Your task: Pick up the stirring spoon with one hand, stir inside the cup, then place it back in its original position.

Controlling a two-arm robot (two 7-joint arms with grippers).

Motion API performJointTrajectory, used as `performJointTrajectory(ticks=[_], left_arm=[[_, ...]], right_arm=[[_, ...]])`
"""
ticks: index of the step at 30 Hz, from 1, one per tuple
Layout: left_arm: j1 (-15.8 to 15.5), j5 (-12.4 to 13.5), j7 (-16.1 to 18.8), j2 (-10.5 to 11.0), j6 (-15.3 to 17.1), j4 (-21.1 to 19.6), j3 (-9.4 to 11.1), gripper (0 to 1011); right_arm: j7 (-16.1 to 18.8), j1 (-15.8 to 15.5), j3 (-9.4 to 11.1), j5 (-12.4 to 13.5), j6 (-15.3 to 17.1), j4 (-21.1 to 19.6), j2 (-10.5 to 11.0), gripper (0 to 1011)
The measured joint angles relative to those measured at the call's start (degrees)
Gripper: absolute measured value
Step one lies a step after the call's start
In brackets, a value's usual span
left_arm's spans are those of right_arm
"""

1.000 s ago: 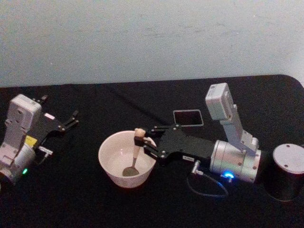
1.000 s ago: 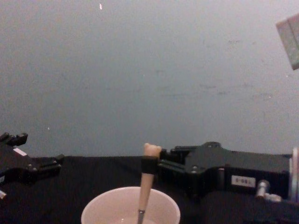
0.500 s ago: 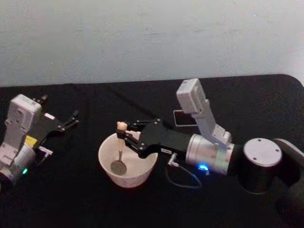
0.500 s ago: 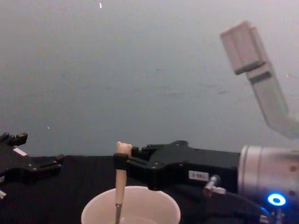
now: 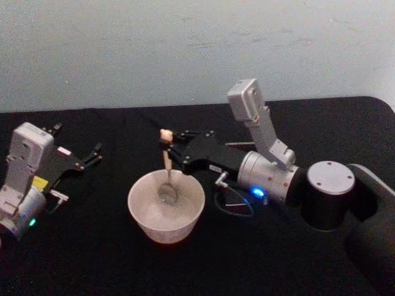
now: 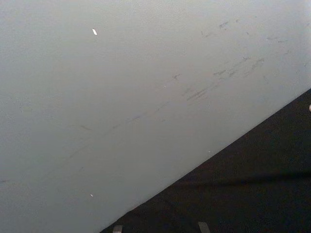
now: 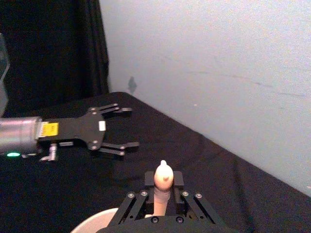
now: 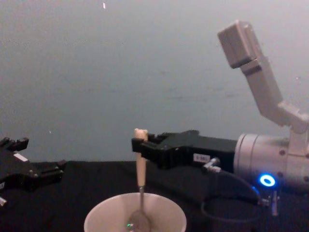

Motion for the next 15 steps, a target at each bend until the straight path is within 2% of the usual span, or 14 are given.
performJointTrajectory(ticks=[6,12,15], left_arm=[[0.00,0.00,0.00,0.00,0.00,0.00,0.00,1001],[0.00,0.00,0.00,0.00,0.00,0.00,0.00,1001],[0.00,0.00,0.00,0.00,0.00,0.00,0.00,1001]], right_arm=[[0.17,-1.11,1.57,0.43,0.43,-1.77,1.67,218],[1.89,-3.99,3.15,2.56,1.61,-6.36,5.11,218],[2.49,-4.87,3.45,3.44,2.07,-7.80,6.13,218]])
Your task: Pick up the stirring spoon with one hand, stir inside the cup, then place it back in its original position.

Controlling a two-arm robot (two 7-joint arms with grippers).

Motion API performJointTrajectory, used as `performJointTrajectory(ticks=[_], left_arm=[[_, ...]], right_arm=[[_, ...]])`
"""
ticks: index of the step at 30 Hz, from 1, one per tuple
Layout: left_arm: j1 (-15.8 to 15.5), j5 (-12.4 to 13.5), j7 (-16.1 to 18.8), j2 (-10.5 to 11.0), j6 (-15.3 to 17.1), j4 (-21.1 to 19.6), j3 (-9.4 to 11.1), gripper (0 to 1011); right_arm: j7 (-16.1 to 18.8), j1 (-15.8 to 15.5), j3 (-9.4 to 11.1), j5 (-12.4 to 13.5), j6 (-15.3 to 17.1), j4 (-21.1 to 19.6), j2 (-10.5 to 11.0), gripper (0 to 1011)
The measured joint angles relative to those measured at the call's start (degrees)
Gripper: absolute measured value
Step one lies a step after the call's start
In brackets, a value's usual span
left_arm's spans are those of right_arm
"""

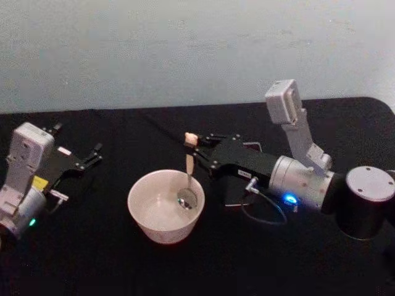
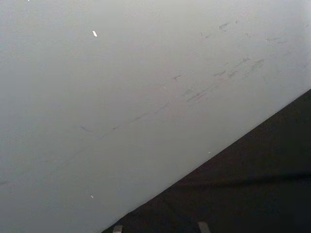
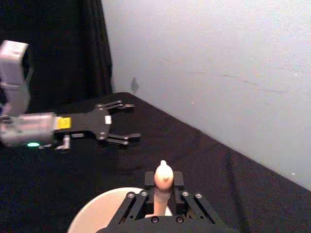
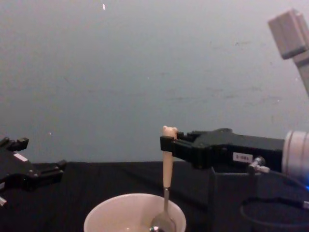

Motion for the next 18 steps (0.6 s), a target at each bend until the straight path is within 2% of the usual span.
performJointTrajectory(ticks=[4,9,18], left_arm=[[0.00,0.00,0.00,0.00,0.00,0.00,0.00,1001],[0.00,0.00,0.00,0.00,0.00,0.00,0.00,1001],[0.00,0.00,0.00,0.00,0.00,0.00,0.00,1001]], right_arm=[[0.99,-1.13,0.09,1.26,0.59,-2.06,1.41,218],[2.01,-2.15,-1.17,2.31,1.14,-3.76,2.67,218],[2.29,-2.23,-3.46,2.46,1.11,-4.33,2.52,218]])
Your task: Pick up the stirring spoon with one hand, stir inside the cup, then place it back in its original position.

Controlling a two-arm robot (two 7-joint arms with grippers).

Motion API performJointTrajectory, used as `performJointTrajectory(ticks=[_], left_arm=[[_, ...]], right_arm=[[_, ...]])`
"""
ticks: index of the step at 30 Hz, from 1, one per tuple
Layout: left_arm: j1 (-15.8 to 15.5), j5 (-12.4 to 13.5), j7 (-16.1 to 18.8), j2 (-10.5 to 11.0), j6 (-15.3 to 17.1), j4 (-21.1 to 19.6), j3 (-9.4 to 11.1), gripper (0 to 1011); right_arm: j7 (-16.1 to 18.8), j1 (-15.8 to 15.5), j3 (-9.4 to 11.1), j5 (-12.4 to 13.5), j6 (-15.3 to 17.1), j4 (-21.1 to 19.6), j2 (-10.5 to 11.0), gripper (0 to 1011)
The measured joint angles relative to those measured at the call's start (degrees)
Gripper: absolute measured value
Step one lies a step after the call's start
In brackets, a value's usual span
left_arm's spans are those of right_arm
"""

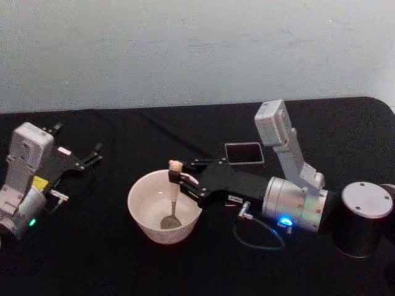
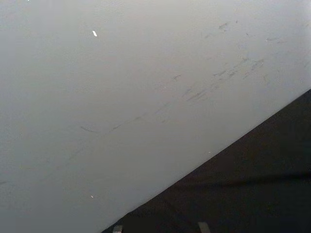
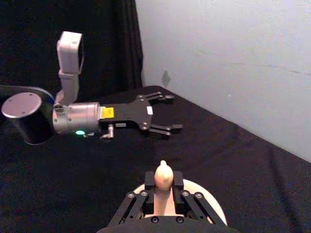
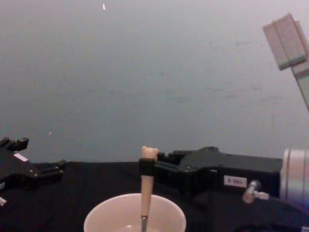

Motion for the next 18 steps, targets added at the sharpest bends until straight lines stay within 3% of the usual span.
performJointTrajectory(ticks=[12,18], left_arm=[[0.00,0.00,0.00,0.00,0.00,0.00,0.00,1001],[0.00,0.00,0.00,0.00,0.00,0.00,0.00,1001]], right_arm=[[-0.74,2.78,-2.78,-1.34,-0.38,3.06,-3.25,218],[-2.21,4.98,-3.33,-2.35,-0.71,7.00,-6.31,218]])
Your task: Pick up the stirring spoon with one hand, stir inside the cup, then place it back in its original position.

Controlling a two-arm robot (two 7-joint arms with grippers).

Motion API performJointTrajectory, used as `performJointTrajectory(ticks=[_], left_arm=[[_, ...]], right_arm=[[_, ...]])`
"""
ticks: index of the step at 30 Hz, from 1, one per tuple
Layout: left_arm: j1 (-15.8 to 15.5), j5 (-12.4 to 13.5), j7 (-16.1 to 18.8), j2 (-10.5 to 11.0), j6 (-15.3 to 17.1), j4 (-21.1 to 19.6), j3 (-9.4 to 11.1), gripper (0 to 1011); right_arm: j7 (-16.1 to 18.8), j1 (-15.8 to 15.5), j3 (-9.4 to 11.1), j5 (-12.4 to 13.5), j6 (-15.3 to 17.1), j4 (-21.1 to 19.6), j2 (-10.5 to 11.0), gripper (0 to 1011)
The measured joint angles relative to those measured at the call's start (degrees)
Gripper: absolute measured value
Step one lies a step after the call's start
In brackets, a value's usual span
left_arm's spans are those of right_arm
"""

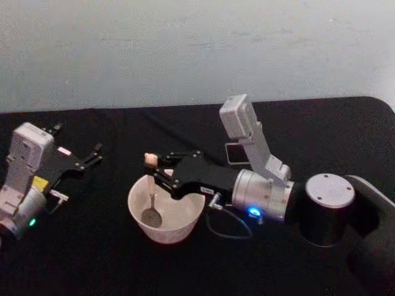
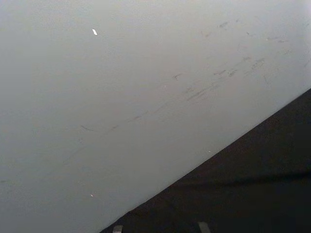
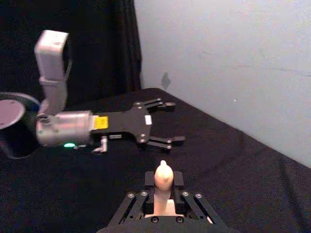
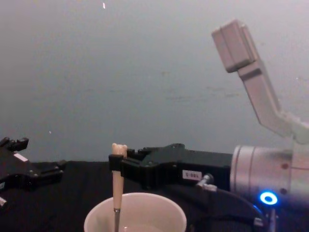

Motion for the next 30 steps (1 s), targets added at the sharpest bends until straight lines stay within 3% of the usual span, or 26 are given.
performJointTrajectory(ticks=[7,13,20,30], left_arm=[[0.00,0.00,0.00,0.00,0.00,0.00,0.00,1001],[0.00,0.00,0.00,0.00,0.00,0.00,0.00,1001],[0.00,0.00,0.00,0.00,0.00,0.00,0.00,1002],[0.00,0.00,0.00,0.00,0.00,0.00,0.00,1001]], right_arm=[[-2.45,1.52,1.01,-1.00,-0.55,3.50,-2.53,218],[-3.39,1.76,2.44,-1.43,-0.96,4.33,-2.76,218],[-3.27,0.37,4.40,-1.32,-0.99,2.12,-0.81,218],[-1.66,-3.99,6.18,1.25,0.56,-4.68,3.50,218]])
